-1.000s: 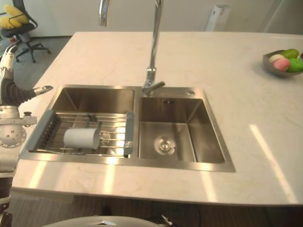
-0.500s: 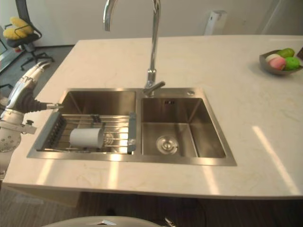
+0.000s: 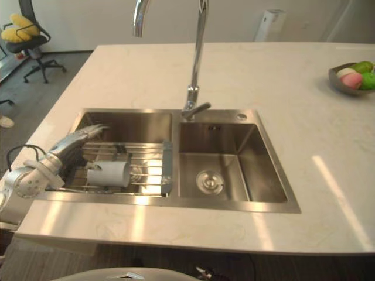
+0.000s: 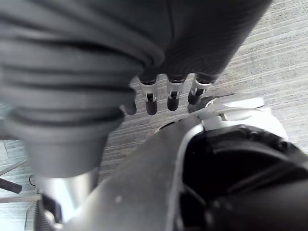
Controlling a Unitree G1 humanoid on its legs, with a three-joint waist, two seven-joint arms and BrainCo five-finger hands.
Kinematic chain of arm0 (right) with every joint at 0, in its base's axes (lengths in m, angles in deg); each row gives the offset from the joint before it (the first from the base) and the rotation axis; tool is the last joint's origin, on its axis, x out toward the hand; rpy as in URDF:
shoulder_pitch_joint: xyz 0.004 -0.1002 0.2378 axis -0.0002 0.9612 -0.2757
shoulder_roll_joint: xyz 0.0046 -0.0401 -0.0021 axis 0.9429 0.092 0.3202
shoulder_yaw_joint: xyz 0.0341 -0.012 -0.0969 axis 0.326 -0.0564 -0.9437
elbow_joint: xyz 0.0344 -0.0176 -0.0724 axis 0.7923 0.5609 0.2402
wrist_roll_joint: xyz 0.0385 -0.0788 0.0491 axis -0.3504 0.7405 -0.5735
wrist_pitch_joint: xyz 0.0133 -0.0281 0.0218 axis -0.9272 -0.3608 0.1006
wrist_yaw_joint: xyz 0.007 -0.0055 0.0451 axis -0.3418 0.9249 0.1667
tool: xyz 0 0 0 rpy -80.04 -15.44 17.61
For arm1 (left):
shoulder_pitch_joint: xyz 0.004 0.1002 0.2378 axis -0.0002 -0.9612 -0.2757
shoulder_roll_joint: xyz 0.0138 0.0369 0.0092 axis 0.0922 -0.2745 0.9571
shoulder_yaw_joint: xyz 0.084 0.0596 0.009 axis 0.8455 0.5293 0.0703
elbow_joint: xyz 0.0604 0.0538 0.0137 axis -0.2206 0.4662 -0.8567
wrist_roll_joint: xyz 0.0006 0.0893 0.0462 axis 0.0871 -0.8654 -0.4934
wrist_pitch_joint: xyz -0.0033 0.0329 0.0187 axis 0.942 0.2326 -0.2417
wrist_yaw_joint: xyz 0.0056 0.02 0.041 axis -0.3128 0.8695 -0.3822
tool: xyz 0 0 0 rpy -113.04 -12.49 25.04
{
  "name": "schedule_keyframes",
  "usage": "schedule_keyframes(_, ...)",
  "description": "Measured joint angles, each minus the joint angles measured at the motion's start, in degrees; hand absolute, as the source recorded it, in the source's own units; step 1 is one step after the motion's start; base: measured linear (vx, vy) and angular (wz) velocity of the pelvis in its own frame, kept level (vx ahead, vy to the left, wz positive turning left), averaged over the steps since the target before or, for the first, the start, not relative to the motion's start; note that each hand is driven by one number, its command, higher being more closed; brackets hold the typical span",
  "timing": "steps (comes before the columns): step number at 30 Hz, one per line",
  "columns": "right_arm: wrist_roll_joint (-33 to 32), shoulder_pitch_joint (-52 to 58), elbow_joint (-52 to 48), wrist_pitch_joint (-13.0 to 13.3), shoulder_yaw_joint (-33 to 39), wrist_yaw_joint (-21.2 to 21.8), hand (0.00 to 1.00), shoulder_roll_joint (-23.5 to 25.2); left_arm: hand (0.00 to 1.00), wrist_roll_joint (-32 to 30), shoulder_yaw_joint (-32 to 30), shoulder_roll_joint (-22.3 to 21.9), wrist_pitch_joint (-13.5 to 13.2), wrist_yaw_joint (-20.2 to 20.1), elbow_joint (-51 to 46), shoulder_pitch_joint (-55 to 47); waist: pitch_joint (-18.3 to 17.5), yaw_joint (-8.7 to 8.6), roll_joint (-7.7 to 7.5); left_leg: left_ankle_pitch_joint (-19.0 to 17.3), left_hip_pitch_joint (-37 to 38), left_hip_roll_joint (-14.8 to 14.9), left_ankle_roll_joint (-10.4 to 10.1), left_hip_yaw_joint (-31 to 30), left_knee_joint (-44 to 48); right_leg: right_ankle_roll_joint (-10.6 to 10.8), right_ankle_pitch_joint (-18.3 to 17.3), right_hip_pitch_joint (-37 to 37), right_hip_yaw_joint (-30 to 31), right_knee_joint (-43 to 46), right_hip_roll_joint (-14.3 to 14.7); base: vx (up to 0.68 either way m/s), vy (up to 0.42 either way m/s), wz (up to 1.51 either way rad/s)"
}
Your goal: Walk over to the sink, pick up the cup, carry it to the dishwasher, place the cup inside the dishwasher, then close the dishwasher door
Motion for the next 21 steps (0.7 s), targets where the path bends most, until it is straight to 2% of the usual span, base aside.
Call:
schedule_keyframes(5,0.0,0.0,0.1,0.0,0.0,0.0,0.00,0.0,0.00,0.1,1.7,0.6,0.6,-3.9,-0.6,0.0,0.1,-0.63,-0.16,-0.5,0.2,0.0,0.4,0.7,0.0,0.3,0.1,0.0,0.4,-0.4,-0.2,-0.02,0.019,-0.07)
schedule_keyframes(9,0.0,-0.1,0.1,0.1,0.0,0.0,0.00,0.0,0.00,0.3,2.7,1.4,2.2,-5.9,-0.7,0.1,0.6,-0.90,-0.83,-0.8,0.2,-0.4,0.6,0.7,0.0,0.5,0.2,0.0,0.5,-0.7,-0.5,0.00,0.005,-0.01)
schedule_keyframes(15,0.0,-0.3,0.1,0.1,0.0,0.0,0.00,0.0,0.00,0.3,4.2,2.4,2.7,-6.5,-0.6,0.1,0.8,-0.94,-1.24,-1.1,0.2,-0.7,0.6,0.9,0.0,0.6,0.2,0.4,0.5,-1.0,-0.7,0.04,0.005,0.00)
schedule_keyframes(21,0.0,-1.1,0.0,0.1,-1.6,-0.1,0.00,-0.1,0.00,0.2,6.9,2.4,2.8,-6.5,-0.7,0.1,1.3,-1.29,-0.74,-1.1,0.2,-0.9,0.5,0.9,0.0,0.7,0.1,0.4,0.4,-1.1,-0.9,0.01,0.000,0.00)
